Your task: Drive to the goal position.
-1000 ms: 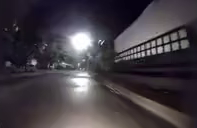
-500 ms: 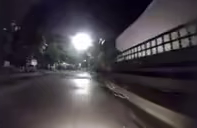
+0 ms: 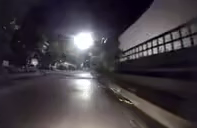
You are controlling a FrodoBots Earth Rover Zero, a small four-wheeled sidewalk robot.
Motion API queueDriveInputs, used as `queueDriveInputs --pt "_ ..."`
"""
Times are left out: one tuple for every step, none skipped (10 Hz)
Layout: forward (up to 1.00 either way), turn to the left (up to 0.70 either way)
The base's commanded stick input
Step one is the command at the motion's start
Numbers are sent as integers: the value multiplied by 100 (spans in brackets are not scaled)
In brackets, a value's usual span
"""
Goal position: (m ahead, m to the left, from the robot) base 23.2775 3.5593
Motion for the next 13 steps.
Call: queueDriveInputs --pt "70 0" --pt "70 0" --pt "70 0" --pt "70 0" --pt "70 0" --pt "70 0" --pt "70 0" --pt "70 0" --pt "70 0" --pt "70 0" --pt "70 0" --pt "70 0" --pt "70 0"
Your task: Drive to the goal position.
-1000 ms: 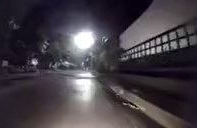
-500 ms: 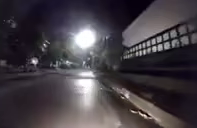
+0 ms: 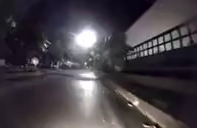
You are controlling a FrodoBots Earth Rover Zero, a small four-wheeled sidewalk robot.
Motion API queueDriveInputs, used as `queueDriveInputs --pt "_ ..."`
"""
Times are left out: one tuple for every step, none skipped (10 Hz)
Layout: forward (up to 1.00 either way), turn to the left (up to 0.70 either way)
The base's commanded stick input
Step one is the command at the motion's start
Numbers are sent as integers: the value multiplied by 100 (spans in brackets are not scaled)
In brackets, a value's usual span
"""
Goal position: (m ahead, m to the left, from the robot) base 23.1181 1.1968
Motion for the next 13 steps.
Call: queueDriveInputs --pt "70 0" --pt "70 0" --pt "70 0" --pt "70 0" --pt "70 0" --pt "70 0" --pt "70 0" --pt "70 0" --pt "70 0" --pt "70 0" --pt "70 0" --pt "70 0" --pt "70 0"
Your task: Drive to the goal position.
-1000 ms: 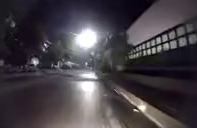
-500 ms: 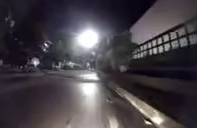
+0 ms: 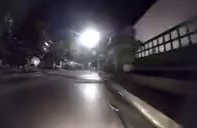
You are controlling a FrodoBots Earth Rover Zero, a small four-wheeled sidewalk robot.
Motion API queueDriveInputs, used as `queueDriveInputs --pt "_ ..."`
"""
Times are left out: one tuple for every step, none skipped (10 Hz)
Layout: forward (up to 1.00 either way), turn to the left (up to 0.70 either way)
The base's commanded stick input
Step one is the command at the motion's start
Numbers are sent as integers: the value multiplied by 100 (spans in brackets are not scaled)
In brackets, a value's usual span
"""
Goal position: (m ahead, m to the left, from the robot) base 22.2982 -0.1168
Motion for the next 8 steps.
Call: queueDriveInputs --pt "70 0" --pt "70 10" --pt "70 35" --pt "70 31" --pt "70 22" --pt "70 13" --pt "70 4" --pt "70 0"
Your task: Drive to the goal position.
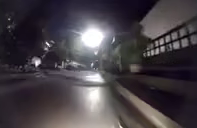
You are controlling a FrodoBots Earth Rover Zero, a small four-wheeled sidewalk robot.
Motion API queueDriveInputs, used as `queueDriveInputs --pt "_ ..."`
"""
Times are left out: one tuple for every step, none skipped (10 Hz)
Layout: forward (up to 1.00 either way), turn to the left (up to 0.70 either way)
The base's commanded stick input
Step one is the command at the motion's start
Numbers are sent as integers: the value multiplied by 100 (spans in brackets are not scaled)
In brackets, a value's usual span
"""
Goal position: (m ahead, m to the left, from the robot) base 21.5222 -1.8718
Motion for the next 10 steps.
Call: queueDriveInputs --pt "70 0" --pt "70 0" --pt "70 0" --pt "70 0" --pt "70 0" --pt "70 0" --pt "70 0" --pt "70 -21" --pt "70 -35" --pt "70 -35"
